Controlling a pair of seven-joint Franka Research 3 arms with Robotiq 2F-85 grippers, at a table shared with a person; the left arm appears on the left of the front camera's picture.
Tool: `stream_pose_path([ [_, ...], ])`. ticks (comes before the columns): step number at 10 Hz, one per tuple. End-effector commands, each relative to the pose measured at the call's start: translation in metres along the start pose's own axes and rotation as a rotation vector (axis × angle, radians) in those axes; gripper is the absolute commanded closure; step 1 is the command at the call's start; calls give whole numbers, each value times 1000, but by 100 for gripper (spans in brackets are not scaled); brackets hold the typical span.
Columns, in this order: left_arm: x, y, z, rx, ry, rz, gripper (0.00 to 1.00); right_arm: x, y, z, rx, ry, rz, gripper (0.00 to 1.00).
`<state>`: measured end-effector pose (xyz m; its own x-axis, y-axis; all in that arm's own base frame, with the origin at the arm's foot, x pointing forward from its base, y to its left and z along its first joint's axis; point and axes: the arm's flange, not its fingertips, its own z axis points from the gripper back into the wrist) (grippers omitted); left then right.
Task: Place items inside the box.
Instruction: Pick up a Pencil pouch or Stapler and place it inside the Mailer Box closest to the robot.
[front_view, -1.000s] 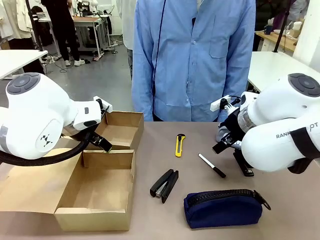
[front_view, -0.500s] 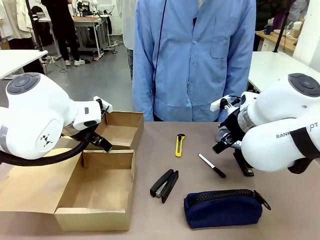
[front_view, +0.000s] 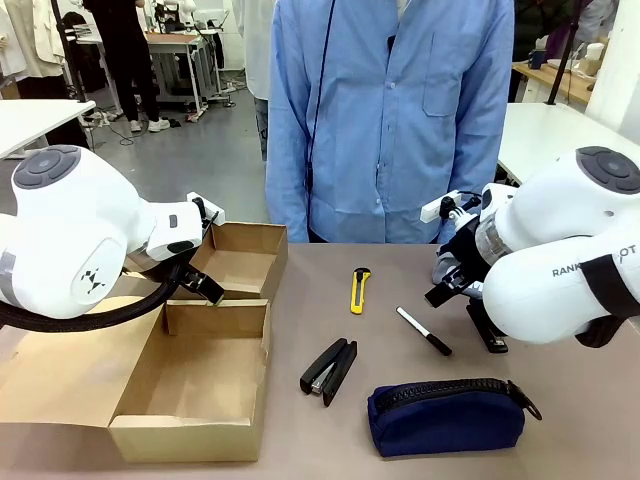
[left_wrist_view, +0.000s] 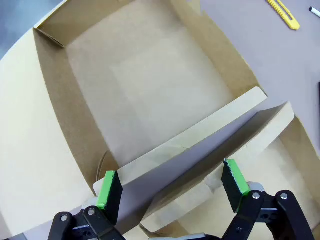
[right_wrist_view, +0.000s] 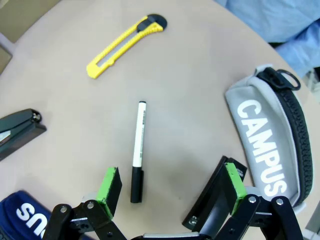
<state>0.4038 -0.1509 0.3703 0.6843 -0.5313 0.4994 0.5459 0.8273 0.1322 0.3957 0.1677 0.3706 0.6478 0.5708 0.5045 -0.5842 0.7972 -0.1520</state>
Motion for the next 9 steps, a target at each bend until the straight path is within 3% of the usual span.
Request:
stream_pose_path([
  [1,0,0,0,0,0,0,0,0,0,0,0,0,0,0],
  [3,0,-10,68,-127,-13,-6,0,14,-2,46,39,-7,-77,0],
  [5,-4,-1,157,-253,-30,101,0,20,-17,130,81,-7,-311,0],
  [6,-13,16,188,-304,-97,128,0,10,-28,166,174,1,-425,0],
  [7,-27,39,208,-398,-122,157,0,-11,-45,198,337,-35,-511,0],
  [9,-75,118,228,-634,-187,347,0,-88,-117,244,595,-239,-822,0],
])
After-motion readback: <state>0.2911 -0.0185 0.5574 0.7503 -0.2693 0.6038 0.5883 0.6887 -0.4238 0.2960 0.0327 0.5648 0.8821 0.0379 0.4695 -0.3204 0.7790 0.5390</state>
